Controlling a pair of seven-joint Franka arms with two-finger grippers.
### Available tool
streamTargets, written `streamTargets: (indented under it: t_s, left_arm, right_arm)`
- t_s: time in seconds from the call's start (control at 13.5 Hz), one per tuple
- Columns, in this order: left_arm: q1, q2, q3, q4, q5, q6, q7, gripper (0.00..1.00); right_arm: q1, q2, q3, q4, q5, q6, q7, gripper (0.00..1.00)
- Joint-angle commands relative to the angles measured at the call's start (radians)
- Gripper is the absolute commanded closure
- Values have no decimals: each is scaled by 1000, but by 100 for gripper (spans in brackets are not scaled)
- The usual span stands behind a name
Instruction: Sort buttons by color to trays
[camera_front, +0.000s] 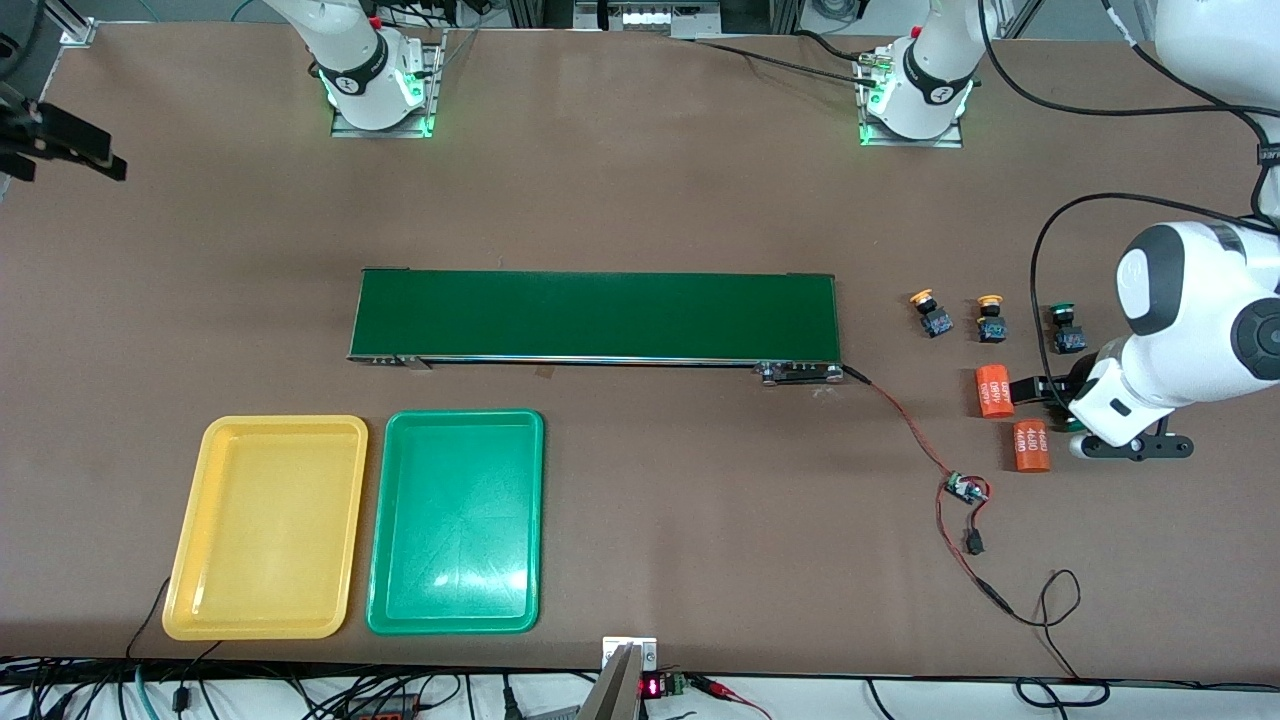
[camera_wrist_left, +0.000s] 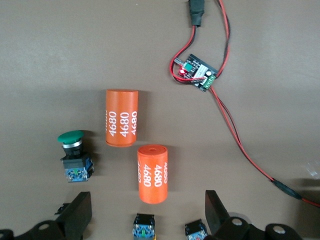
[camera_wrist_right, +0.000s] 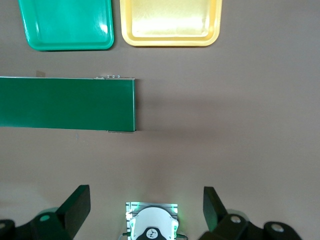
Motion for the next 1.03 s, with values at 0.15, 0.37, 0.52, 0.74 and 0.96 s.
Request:
streamTargets:
  t_s: [0.15, 0.37, 0.52, 0.74, 0.96]
  left_arm:
    - [56, 108, -2, 13, 9, 145, 25, 0]
    - [81, 177, -2, 10, 17, 282, 103, 0]
    - [86, 199, -2, 10, 17, 310, 108, 0]
    - [83, 202, -2, -5, 17, 310, 106, 0]
    - [73, 197, -3, -40, 17, 307, 94, 0]
  right_arm:
    - [39, 49, 10, 24, -66, 184, 16, 0]
    - [42, 62, 7, 20, -88, 232, 24, 0]
    - [30, 56, -22, 21, -90, 221, 7, 0]
    - [13, 72, -32, 20, -87, 235, 10, 0]
    - [25, 91, -29, 20, -85, 271, 9, 0]
